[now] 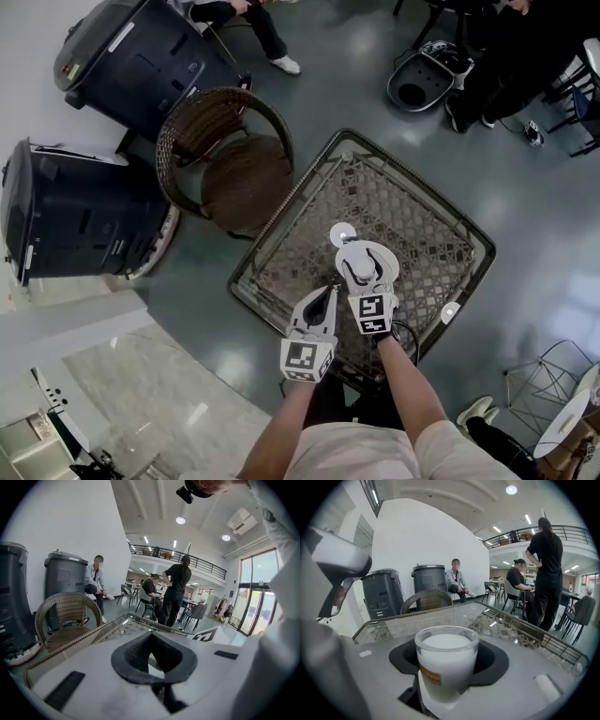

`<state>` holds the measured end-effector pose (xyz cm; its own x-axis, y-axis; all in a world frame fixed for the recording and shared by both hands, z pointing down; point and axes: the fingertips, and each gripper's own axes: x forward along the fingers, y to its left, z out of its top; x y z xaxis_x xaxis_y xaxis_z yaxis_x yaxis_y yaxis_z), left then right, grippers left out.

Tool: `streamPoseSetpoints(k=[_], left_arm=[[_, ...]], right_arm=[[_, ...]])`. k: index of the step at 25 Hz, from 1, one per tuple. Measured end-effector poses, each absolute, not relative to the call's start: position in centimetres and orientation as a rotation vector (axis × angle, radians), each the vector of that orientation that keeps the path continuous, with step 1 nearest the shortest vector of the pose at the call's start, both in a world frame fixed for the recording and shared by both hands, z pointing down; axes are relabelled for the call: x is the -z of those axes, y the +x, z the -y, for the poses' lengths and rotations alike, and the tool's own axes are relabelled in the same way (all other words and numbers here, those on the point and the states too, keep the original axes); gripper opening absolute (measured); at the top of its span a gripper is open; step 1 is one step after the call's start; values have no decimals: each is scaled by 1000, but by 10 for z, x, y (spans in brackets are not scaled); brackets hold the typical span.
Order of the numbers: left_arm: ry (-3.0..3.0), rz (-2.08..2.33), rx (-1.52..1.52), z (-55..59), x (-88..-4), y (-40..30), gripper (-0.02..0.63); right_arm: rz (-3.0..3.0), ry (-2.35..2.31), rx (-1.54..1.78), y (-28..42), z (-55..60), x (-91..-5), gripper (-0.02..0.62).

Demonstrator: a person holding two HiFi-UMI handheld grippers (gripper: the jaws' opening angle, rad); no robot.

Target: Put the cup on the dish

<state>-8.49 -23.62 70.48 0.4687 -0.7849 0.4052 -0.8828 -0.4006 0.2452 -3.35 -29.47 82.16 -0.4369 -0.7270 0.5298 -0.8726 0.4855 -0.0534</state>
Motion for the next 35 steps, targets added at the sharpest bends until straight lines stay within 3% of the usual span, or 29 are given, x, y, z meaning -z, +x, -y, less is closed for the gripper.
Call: streamPoseSetpoints(k=[15,31,35], left_arm=[[2238,1373,-385,242,-739,-109,3],[2275,1293,-393,249,-742,-86,3],[2275,1290,-395,248,-741,-84,3]], right_arm=[[2124,1419,-391,-21,308,-841,247],[2113,1373,-392,-14,301,-850,241],[2117,1369,-423,-16,299,-850,288]])
